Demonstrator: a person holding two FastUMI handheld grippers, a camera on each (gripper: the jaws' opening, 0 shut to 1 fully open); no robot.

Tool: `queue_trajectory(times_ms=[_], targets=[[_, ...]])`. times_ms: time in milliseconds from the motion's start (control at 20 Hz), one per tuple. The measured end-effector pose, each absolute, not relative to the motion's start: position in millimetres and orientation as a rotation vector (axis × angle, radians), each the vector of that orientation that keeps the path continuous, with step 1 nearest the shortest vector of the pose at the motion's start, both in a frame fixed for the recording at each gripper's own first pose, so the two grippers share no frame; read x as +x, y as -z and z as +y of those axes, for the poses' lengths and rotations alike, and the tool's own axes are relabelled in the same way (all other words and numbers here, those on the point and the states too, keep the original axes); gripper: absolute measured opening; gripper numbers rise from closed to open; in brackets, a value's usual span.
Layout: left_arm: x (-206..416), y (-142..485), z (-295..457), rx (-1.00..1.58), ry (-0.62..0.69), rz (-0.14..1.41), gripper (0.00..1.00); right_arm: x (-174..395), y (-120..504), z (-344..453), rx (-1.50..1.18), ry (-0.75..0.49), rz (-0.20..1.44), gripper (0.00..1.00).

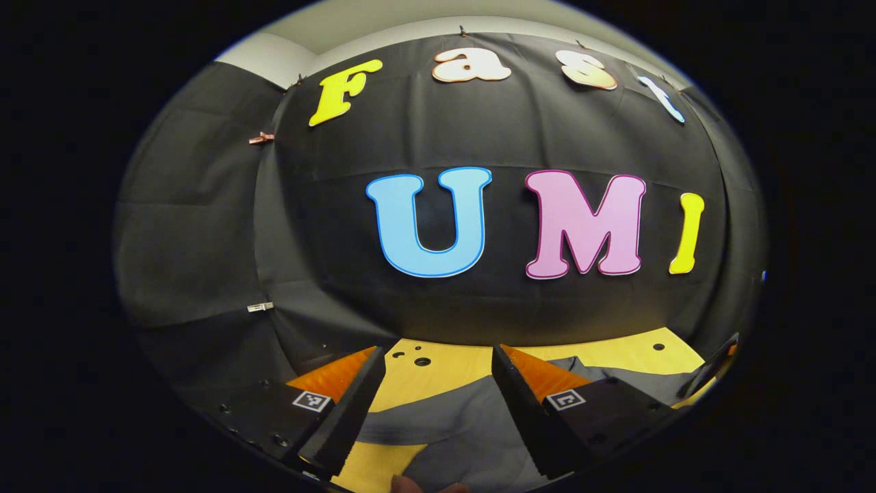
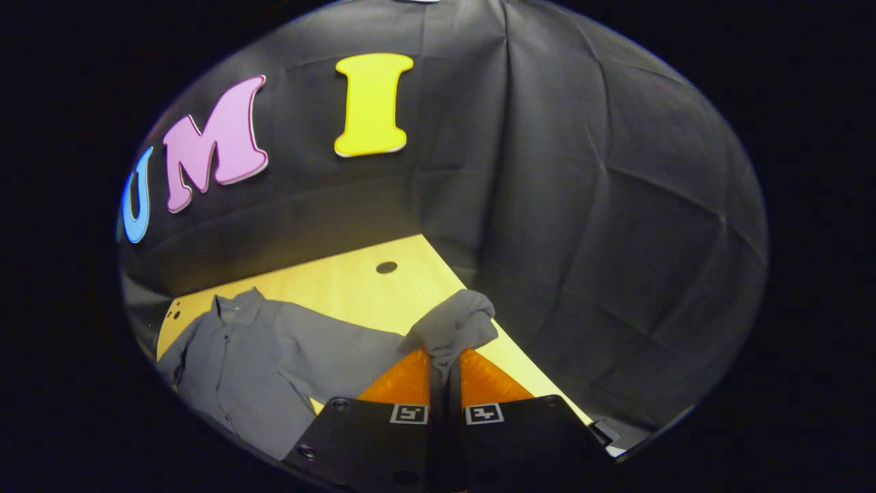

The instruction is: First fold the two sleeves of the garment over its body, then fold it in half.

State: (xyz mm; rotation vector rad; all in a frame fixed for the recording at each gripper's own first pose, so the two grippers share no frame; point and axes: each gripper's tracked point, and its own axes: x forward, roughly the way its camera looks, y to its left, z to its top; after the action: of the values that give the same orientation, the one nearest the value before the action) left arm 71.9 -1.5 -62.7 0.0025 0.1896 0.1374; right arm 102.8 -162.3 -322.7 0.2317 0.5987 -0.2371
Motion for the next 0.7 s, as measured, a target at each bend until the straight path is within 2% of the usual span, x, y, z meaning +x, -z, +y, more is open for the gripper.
queue_trajectory(times_ms=[300, 700], targets=[[75, 77, 50, -0.023, -0.117, 0.187, 0.98, 110, 248, -100, 0.203, 0.165, 0.492, 0.05], [62, 124, 134, -0.043, -0.153, 0.201, 0.98, 121, 188, 23, 0.158, -0.002, 0.412, 0.05]])
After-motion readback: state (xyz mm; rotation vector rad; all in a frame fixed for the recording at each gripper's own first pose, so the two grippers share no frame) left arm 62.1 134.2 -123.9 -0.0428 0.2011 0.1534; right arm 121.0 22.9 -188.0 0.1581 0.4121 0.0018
